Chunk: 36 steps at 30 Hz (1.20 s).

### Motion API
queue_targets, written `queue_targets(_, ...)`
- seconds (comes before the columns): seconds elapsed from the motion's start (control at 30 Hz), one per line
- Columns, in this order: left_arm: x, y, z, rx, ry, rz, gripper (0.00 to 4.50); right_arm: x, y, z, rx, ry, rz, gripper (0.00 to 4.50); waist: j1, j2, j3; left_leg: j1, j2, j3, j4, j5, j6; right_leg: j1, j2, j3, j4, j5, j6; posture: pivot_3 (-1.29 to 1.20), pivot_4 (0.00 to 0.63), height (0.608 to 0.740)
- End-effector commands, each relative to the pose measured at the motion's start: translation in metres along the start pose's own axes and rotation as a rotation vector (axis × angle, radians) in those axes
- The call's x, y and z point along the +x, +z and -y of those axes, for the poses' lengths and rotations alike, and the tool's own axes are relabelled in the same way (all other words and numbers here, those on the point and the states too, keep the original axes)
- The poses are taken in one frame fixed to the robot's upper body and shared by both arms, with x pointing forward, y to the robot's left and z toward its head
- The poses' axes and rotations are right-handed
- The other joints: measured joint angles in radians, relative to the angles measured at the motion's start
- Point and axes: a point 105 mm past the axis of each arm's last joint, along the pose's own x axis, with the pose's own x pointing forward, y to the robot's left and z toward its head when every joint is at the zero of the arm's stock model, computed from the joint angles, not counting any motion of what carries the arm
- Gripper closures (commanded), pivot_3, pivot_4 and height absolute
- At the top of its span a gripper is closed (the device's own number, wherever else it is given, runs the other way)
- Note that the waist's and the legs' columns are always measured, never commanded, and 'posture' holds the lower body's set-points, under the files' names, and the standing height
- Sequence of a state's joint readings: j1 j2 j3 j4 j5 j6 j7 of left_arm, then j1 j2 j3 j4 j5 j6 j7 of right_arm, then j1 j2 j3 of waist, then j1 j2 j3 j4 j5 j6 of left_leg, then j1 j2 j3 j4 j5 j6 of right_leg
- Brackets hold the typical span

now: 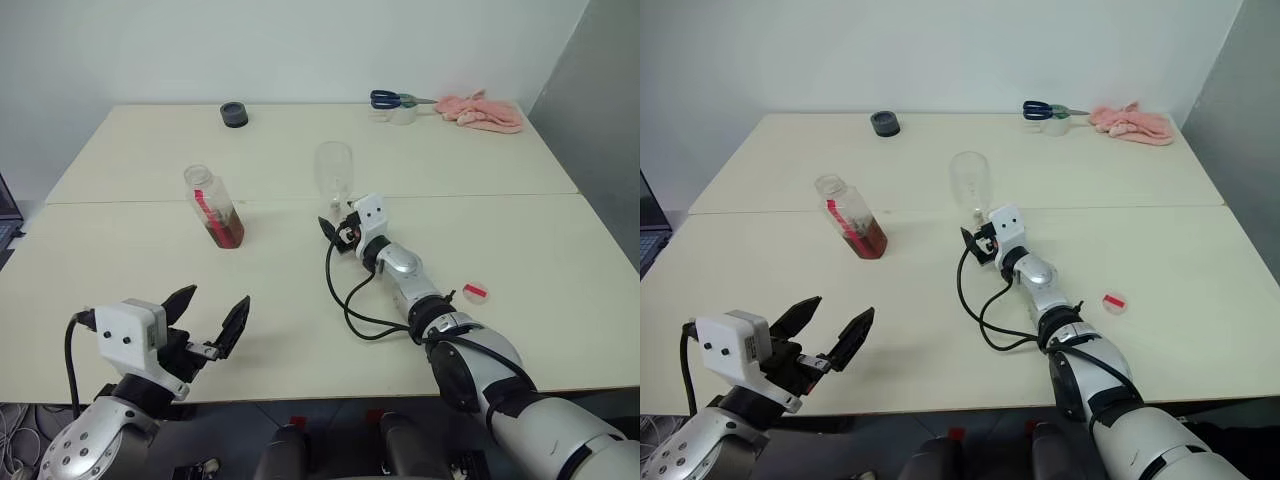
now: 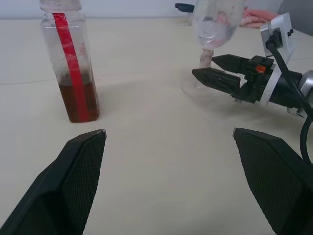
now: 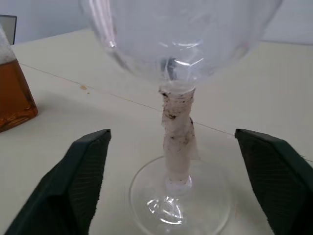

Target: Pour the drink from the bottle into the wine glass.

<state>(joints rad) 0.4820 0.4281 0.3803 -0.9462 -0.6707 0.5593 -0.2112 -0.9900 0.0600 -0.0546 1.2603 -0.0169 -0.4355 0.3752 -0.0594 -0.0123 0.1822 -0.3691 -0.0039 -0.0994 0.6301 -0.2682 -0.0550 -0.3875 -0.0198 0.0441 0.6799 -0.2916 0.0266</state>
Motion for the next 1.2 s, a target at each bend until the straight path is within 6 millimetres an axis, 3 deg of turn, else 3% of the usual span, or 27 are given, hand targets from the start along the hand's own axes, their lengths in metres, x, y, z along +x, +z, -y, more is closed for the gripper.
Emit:
queue_targets(0.03, 0.000, 0.006, 0.004, 0.009, -0.013, 0.023, 0.00, 0.001, 0.012, -0.001, -0.008, 0.046, 0.043, 0.06, 0.000, 0.000, 0.000, 0.000, 0.000, 0.000, 0.000, 0.000, 0.000, 0.000, 0.000, 0.000, 0.000, 0.000, 0.000, 0.00, 0.150, 0.740)
queue_targets(0.17, -0.001, 0.002, -0.003, -0.035, 0.053, 0.025, 0.00, -0.015, 0.011, 0.004, -0.026, 0.164, 0.057, 0.06, 0.002, 0.000, 0.000, 0.000, 0.000, 0.000, 0.000, 0.000, 0.000, 0.000, 0.000, 0.000, 0.000, 0.000, 0.000, 0.00, 0.150, 0.740)
queue_targets(0.27, -0.002, -0.004, -0.005, -0.065, 0.097, 0.021, 0.00, -0.037, 0.015, 0.017, -0.080, 0.235, 0.062, 0.06, 0.010, 0.000, 0.000, -0.001, 0.000, -0.001, 0.000, 0.000, 0.000, 0.000, -0.001, 0.000, -0.001, 0.000, 0.000, 0.00, 0.150, 0.740)
queue_targets(0.4, -0.004, -0.015, -0.016, -0.085, 0.187, 0.014, 0.00, -0.085, 0.041, 0.027, -0.087, 0.332, 0.081, 0.06, 0.018, 0.001, 0.001, -0.002, 0.000, -0.002, 0.001, 0.000, 0.000, 0.000, -0.002, -0.001, -0.001, 0.000, 0.001, 0.00, 0.150, 0.740)
queue_targets(0.57, 0.000, -0.020, -0.038, -0.078, 0.285, 0.042, 0.00, -0.138, 0.080, -0.007, -0.008, 0.551, 0.069, 0.06, 0.010, 0.000, 0.001, -0.003, 0.000, -0.002, 0.000, -0.001, -0.001, -0.001, -0.002, 0.000, -0.002, 0.000, 0.001, 0.00, 0.150, 0.740)
queue_targets(0.7, 0.012, -0.023, -0.060, -0.062, 0.349, 0.070, 0.00, -0.163, 0.093, -0.029, -0.021, 0.704, 0.042, 0.06, 0.016, -0.001, 0.002, -0.003, 0.001, -0.006, 0.001, -0.001, -0.001, 0.000, 0.001, -0.003, -0.002, -0.001, 0.002, 0.00, 0.150, 0.740)
queue_targets(0.9, 0.039, -0.017, -0.074, -0.006, 0.336, 0.102, 0.00, -0.170, 0.105, -0.036, -0.002, 0.761, 0.048, 0.06, 0.026, -0.007, 0.004, -0.002, 0.000, -0.006, 0.005, 0.003, -0.004, 0.003, 0.002, -0.003, -0.002, -0.001, 0.010, 0.00, 0.150, 0.740)
queue_targets(1.2, 0.059, -0.010, -0.090, 0.045, 0.269, 0.092, 0.00, -0.159, 0.114, -0.034, -0.041, 0.627, 0.095, 0.06, 0.028, -0.007, 0.004, -0.008, -0.001, -0.007, 0.005, 0.002, -0.005, -0.001, 0.000, -0.005, -0.002, 0.002, 0.005, 0.00, 0.150, 0.740)
